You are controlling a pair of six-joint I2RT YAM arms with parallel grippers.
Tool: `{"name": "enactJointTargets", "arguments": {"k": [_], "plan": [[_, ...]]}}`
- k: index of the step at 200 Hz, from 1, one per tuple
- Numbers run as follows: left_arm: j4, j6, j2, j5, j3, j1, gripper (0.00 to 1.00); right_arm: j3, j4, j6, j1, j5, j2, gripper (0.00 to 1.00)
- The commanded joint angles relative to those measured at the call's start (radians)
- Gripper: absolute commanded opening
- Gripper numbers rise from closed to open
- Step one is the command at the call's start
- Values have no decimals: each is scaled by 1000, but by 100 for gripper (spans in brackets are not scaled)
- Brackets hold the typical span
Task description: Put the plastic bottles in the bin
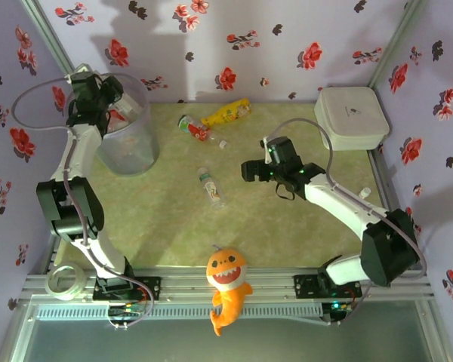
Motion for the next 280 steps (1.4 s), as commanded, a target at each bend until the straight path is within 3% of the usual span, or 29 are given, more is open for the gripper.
{"name": "enactJointTargets", "arguments": {"k": [1,28,35,51,66,98,120,190,280], "plan": [[-34,26,33,12,-47,-3,0,44,-18,-21,18,39,20,99],[-33,23,44,15,-50,-3,0,60,-23,-20,34,51,36,99],[-36,23,45,20,-47,-4,8,62,-24,-18,38,53,39,99],[-38,24,44,29,-44,-3,38,64,-28,-17,44,59,39,99],[-39,28,40,31,-40,-3,57,62,-30,-14,51,63,39,99],[-68,50,26,32,-9,-4,84,62,-41,-8,59,75,34,99],[-94,70,16,34,20,-4,97,80,-64,8,73,99,46,99],[-165,149,-48,57,95,-4,100,125,-59,85,174,96,142,97],[-215,246,-158,1,109,12,100,245,-129,125,338,139,341,98]]}}
